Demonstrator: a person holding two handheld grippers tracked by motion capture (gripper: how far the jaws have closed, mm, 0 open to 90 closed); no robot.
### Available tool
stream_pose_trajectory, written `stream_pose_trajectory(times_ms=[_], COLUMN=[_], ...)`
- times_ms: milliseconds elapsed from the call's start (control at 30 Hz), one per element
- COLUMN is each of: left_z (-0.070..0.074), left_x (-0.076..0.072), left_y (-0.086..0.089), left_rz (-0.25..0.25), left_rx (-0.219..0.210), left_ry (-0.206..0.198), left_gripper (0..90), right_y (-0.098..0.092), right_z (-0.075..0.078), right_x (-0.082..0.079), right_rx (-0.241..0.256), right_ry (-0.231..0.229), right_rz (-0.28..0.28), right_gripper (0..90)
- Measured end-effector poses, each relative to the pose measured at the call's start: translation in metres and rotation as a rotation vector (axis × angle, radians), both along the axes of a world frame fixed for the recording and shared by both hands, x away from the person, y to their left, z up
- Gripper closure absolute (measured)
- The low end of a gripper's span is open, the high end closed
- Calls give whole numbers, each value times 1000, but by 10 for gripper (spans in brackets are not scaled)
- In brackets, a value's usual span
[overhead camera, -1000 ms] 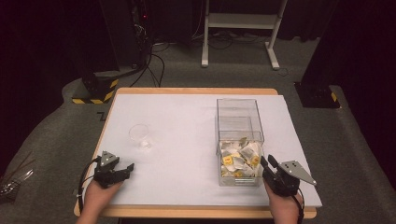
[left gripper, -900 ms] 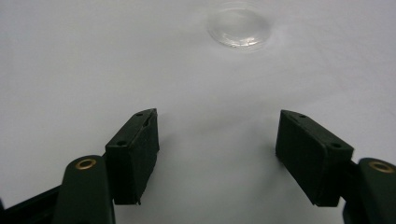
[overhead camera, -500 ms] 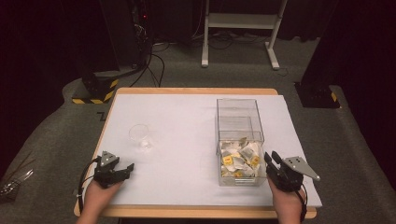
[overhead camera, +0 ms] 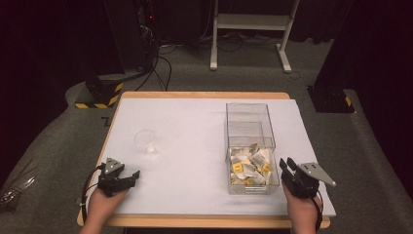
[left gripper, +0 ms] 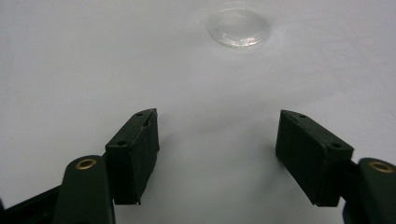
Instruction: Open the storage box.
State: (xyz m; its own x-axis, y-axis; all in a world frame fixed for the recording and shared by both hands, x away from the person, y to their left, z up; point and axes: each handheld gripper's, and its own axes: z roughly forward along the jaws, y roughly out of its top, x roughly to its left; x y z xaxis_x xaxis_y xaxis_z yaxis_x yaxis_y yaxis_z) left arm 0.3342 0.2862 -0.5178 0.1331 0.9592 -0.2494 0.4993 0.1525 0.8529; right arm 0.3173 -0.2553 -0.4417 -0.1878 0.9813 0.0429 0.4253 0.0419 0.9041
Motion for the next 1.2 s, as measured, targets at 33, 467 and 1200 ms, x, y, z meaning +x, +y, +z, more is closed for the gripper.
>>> stream_pose_trajectory(times_ms=[33, 467, 1200], left_z=[0, 1, 28], left_x=[0, -3, -6], left_y=[0, -4, -63], left_rz=[0, -19, -138], left_rx=[-1, 5, -99], left_ry=[0, -12, -9], left_gripper=[304, 393, 459], right_y=[-1, -18, -24], right_z=[-1, -32, -48], right_x=[1, 12, 32], right_rx=[0, -43, -115], right_ry=[3, 76, 160], right_rz=[-4, -47, -15], right_gripper=[696, 695, 639])
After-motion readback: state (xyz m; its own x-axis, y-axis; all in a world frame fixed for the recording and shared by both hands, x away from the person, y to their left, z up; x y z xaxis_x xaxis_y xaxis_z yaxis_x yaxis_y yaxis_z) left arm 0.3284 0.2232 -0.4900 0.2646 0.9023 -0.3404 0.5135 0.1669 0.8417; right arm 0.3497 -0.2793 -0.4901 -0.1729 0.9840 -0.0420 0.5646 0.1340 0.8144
